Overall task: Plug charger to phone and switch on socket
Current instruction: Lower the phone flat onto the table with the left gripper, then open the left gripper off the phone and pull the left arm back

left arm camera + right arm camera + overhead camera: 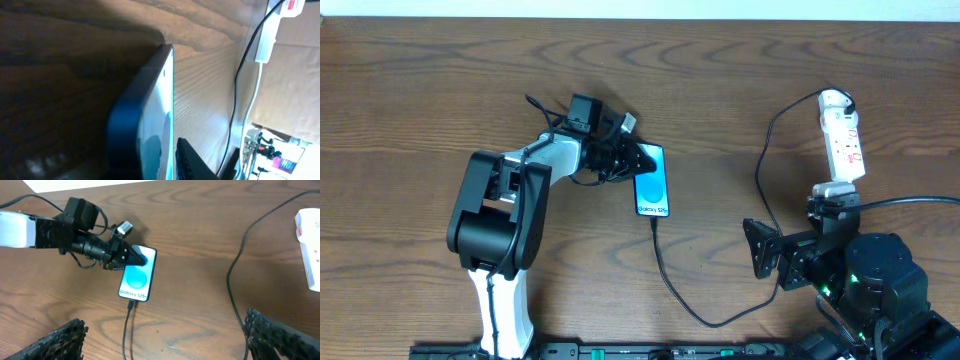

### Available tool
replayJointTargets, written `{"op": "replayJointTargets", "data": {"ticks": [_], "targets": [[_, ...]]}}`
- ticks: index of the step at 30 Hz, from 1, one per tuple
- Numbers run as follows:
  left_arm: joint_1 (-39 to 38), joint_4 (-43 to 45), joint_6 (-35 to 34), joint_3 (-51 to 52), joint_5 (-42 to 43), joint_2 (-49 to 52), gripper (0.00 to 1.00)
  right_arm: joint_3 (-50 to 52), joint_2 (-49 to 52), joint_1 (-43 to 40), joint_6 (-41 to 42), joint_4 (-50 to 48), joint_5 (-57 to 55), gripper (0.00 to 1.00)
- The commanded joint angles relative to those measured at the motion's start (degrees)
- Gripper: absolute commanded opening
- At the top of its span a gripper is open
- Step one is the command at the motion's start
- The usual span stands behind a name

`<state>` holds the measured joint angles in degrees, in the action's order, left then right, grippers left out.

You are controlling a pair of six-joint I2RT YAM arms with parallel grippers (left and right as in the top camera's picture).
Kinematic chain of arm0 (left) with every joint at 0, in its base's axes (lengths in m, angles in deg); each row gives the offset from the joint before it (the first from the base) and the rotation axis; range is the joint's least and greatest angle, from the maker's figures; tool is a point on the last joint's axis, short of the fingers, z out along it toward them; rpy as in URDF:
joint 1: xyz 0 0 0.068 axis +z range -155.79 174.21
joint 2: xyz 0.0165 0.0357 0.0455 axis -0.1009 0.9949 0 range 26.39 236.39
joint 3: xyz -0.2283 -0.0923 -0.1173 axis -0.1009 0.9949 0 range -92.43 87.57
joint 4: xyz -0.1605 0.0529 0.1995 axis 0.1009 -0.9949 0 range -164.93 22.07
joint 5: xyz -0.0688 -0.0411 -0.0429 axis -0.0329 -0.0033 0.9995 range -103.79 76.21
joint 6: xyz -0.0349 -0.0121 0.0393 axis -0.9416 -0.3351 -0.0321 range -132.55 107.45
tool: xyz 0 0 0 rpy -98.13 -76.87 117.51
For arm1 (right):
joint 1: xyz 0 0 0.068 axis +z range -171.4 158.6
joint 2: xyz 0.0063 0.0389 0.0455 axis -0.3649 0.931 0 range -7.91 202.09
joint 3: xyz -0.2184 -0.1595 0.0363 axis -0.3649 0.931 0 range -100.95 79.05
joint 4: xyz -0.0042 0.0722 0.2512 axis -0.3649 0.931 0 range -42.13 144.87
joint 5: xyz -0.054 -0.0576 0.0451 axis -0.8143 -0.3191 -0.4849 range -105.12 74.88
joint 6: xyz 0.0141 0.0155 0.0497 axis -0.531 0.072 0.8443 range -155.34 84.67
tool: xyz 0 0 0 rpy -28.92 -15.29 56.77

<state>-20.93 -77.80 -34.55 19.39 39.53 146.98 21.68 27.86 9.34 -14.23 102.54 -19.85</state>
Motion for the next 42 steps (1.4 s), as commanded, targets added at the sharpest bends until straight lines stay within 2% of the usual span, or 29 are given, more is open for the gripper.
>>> {"op": "replayJointTargets", "data": {"ticks": [1, 5, 15, 22, 26, 33, 42], "targets": [[-0.2, 0.0, 1.4, -0.7, -0.1, -0.8, 0.25, -0.7, 0.1, -0.4, 2.7, 0.0, -1.0, 0.99], [-0.2, 0.0, 1.4, -0.7, -0.6, -0.8, 0.33, -0.7, 0.1, -0.4, 2.9, -0.8, -1.0, 0.99], [-0.2, -4.3, 1.4, -0.7, -8.0, -0.8, 0.46, -0.7, 0.1, -0.4, 3.1, -1.1, -2.5, 0.99], [-0.2, -5.1, 1.4, -0.6, -10.2, -0.8, 0.58, -0.7, 0.1, -0.4, 3.1, -1.1, -4.3, 0.99], [-0.2, -7.8, 1.4, -0.6, -15.4, -0.8, 0.69, -0.7, 0.1, -0.4, 3.1, -1.1, -4.4, 0.99], [-0.2, -13.3, 1.4, -0.6, -28.1, -0.8, 0.75, -0.7, 0.1, -0.4, 3.1, -1.1, -4.4, 0.99], [-0.2, -14.2, 1.4, -0.6, -31.9, -0.8, 0.84, -0.7, 0.1, -0.4, 3.1, -1.1, -4.4, 0.99]]}}
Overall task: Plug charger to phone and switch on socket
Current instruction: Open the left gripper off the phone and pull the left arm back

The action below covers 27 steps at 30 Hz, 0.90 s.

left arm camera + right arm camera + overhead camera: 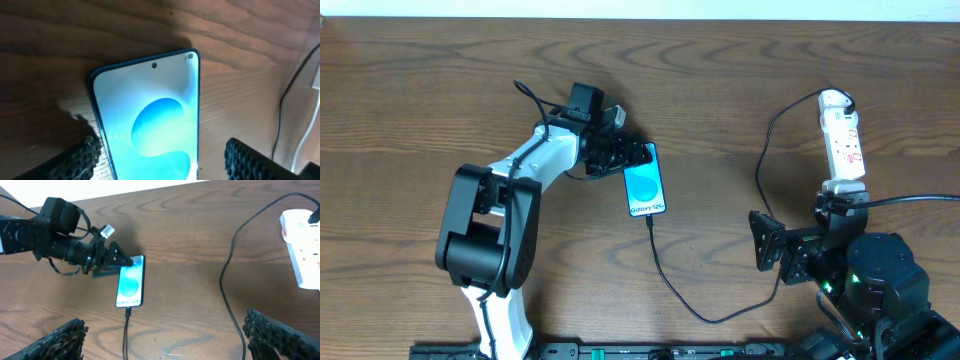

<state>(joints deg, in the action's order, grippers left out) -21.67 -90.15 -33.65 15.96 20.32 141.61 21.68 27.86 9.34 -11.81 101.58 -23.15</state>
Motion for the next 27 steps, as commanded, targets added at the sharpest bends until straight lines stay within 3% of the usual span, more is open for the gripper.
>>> {"op": "replayJointTargets", "data": {"ticks": [1, 7, 17, 27], "targets": [[0.5, -2.3, 0.5, 2.8, -13.6, 4.6, 0.84, -0.7, 0.1, -0.4, 0.7, -0.2, -1.1, 0.99], [0.5, -5.5, 0.5, 2.8, -19.2, 4.6, 0.85, -0.7, 0.1, -0.4, 0.7, -0.1, -1.1, 0.99], [0.7, -6.1, 0.5, 2.7, -21.0, 3.8, 0.86, -0.7, 0.1, -0.4, 0.7, 3.0, -1.1, 0.99], [0.7, -8.6, 0.5, 2.7, -28.9, -4.8, 0.86, -0.7, 0.1, -0.4, 1.3, 3.3, -1.1, 0.99]]}}
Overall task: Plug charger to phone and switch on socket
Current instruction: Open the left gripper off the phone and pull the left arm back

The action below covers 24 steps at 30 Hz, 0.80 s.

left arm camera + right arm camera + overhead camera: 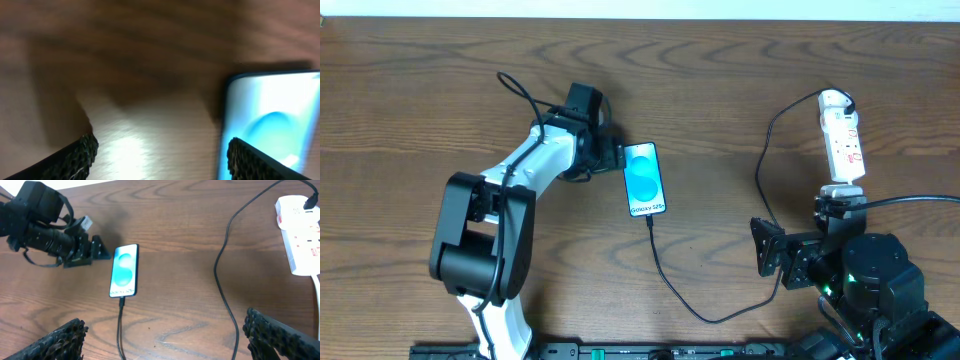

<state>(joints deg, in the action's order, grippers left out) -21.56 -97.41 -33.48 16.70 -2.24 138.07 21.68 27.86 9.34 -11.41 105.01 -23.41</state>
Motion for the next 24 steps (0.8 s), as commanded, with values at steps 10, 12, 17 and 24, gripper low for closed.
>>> {"op": "replayJointTargets", "data": {"ticks": [10, 12, 17, 24], "targets": [[0.6, -2.9, 0.3, 1.9, -8.4, -18.7, 0.86, -0.7, 0.2, -0.4, 0.9, -0.1, -0.8, 0.99], [0.6, -2.9, 0.3, 1.9, -9.7, -23.1, 0.87, -0.7, 0.2, -0.4, 0.9, 0.0, -0.8, 0.99], [0.5, -3.0, 0.3, 2.0, -14.6, -33.9, 0.86, -0.7, 0.2, -0.4, 0.9, 0.1, -0.8, 0.99], [0.5, -5.6, 0.3, 2.0, -20.3, -47.2, 0.87, -0.7, 0.2, -0.4, 0.9, 0.1, -0.8, 0.99]]}}
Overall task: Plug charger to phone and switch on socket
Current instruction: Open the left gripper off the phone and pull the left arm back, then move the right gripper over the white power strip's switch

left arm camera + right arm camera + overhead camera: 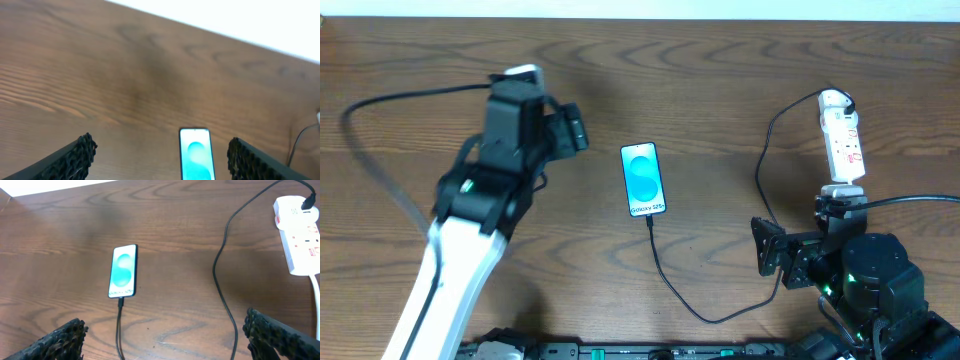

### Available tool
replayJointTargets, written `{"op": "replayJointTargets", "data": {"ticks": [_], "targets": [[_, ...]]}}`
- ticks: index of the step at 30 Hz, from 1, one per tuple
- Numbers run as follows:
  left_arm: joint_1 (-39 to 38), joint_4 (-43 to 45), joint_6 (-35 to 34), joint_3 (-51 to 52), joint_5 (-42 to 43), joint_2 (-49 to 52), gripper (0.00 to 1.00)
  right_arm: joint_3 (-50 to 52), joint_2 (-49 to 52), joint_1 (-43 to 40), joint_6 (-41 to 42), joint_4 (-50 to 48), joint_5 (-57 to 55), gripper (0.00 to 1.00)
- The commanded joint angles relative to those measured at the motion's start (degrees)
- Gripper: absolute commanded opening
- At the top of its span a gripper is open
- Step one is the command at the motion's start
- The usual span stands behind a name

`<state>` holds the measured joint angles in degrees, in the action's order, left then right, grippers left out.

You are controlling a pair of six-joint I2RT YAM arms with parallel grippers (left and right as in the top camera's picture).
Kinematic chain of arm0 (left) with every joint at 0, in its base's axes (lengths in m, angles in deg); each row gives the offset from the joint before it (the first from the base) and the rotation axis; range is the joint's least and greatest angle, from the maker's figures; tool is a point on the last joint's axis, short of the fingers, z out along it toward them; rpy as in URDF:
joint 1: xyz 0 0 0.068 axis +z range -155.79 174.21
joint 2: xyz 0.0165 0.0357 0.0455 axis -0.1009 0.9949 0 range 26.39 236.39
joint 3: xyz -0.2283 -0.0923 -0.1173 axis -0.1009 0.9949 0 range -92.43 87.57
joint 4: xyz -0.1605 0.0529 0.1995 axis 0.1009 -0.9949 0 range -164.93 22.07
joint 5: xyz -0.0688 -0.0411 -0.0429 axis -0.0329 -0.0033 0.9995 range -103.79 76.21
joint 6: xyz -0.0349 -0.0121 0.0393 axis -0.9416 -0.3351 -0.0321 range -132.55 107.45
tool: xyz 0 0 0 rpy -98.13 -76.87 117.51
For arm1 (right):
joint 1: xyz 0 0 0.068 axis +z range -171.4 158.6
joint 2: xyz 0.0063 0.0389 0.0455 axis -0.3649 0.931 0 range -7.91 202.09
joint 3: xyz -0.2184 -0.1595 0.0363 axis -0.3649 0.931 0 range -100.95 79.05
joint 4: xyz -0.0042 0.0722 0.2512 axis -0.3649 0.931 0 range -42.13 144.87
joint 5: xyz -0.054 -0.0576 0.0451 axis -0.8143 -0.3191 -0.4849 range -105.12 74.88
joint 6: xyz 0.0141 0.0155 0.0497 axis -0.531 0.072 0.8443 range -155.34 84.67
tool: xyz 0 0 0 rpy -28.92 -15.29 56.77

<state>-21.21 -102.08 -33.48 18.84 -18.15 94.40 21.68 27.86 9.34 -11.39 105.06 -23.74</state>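
Note:
A phone [644,180] with a lit blue screen lies flat mid-table, also showing as the phone [123,271] and the phone [197,160]. A black charger cable [672,283] is plugged into its near end and runs round to the white socket strip [843,135] at the far right. My left gripper [570,130] is raised left of the phone, open and empty; its fingers [75,160] frame the phone from above. My right gripper [162,345] is open, low at the table's near right, empty.
The wooden table [720,90] ends at a white far edge [250,30]. The socket strip's white lead [316,292] trails toward the near right. The right arm's base [870,280] stands near the strip.
My left gripper has pulled back and up from beside the phone's left edge, now well clear to the left. The phone lies where it was. The right arm has not moved.
My left gripper was pressed against the phone's far end, with the cable in the phone. Then it stood open around that end, and the phone had shifted slightly. Then it sat just left of the phone, and now it is raised away.

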Motion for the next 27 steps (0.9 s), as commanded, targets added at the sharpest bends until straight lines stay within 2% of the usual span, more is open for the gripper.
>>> {"op": "replayJointTargets", "data": {"ticks": [1, 17, 27], "targets": [[0.2, -1.4, 0.3, -0.1, -5.0, -5.0, 0.86, -0.7, 0.2, -0.4, 0.9, 0.0, -0.5, 0.99], [0.2, -10.7, 0.3, 0.3, -5.4, -28.4, 0.86, -0.7, 0.2, -0.4, 0.9, 0.0, 2.1, 0.99], [0.2, -19.8, 0.1, 0.3, -12.3, -35.7, 0.86, -0.7, 4.1, -0.4, 0.9, -5.7, -6.4, 0.99]]}}
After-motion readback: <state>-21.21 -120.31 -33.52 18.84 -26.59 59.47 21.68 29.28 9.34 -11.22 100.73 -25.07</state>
